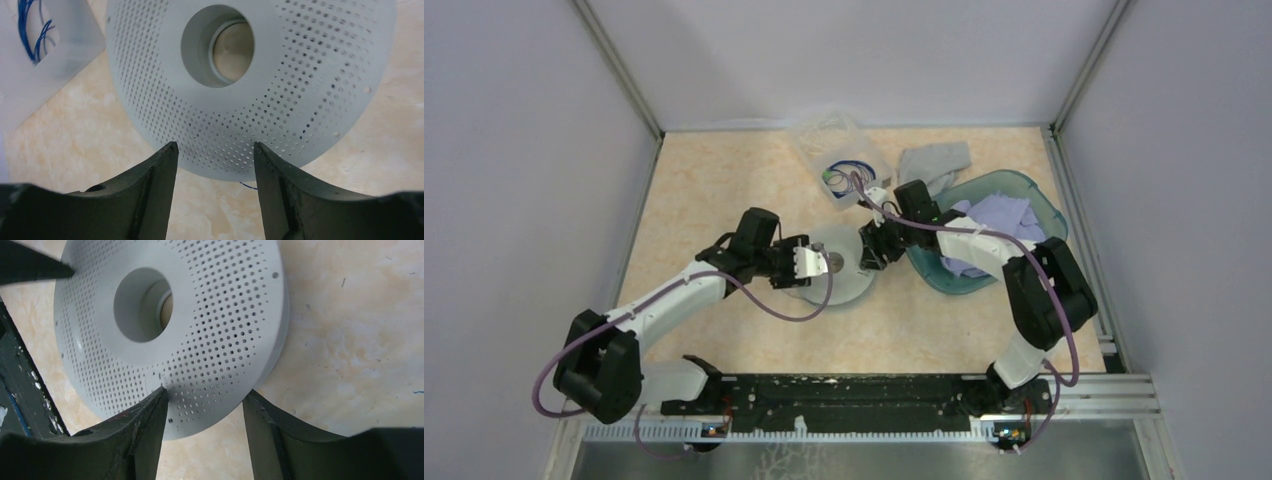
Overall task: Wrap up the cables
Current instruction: Adjust the cable on the cable reel.
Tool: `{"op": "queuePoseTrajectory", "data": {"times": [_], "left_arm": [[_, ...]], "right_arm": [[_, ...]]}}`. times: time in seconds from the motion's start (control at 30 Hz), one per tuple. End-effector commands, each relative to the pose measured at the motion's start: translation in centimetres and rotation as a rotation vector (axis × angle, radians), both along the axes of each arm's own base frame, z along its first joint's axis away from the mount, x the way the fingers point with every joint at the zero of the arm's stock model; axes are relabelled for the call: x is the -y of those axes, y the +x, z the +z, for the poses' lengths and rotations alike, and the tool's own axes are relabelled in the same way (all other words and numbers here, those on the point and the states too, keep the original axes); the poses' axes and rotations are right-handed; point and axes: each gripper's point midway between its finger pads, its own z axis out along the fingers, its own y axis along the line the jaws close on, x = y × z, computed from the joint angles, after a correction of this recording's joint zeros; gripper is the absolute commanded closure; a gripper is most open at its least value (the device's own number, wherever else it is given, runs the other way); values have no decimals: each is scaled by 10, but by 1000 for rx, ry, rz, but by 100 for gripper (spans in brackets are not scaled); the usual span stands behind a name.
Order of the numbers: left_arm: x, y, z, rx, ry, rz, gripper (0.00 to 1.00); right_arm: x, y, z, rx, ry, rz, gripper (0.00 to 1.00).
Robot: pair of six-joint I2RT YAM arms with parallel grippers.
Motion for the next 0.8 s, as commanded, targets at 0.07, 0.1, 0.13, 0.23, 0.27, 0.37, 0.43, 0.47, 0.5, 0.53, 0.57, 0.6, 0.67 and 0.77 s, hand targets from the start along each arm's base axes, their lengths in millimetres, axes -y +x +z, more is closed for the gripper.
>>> {"op": "queuePoseTrajectory", "data": {"times": [0.07, 0.1, 0.13, 0.23, 0.27, 0.37, 0.43, 0.47, 0.5, 0.53, 0.57, 0.6, 0.67, 0.77], "left_arm": [[-30, 54, -3, 100, 78, 156, 39], [-33, 59, -1, 108, 75, 162, 39], [-36, 63, 0, 113, 75, 168, 39], [-42, 71, 3, 119, 67, 175, 39], [-43, 73, 5, 120, 64, 177, 39], [-45, 75, 11, 120, 52, 169, 37], [-47, 76, 16, 125, 42, 163, 36], [-48, 76, 19, 126, 33, 161, 34], [-51, 77, 22, 131, 24, 164, 33], [-53, 78, 26, 132, 14, 166, 32], [-54, 80, 32, 134, -4, 165, 31], [-56, 81, 37, 138, -19, 164, 30], [-59, 81, 45, 138, -40, 159, 27], [-63, 81, 61, 144, -89, 158, 21]], "right_arm": [[-35, -43, 26, 20, 109, 188, 44], [-36, -45, 27, 19, 112, 194, 44], [-38, -47, 27, 18, 117, 203, 44], [-42, -53, 26, 11, 126, 225, 43], [-43, -55, 25, 5, 127, 233, 43], [-44, -60, 25, 6, 122, 253, 43], [-42, -58, 29, 27, 112, 254, 42], [-40, -56, 31, 47, 102, 250, 42], [-39, -54, 36, 74, 94, 248, 42], [-36, -52, 40, 101, 87, 245, 41], [-34, -48, 45, 133, 75, 238, 40], [-31, -46, 50, 160, 62, 230, 39], [-24, -40, 59, 215, 32, 209, 37], [-7, -25, 75, 311, -27, 134, 33]]}}
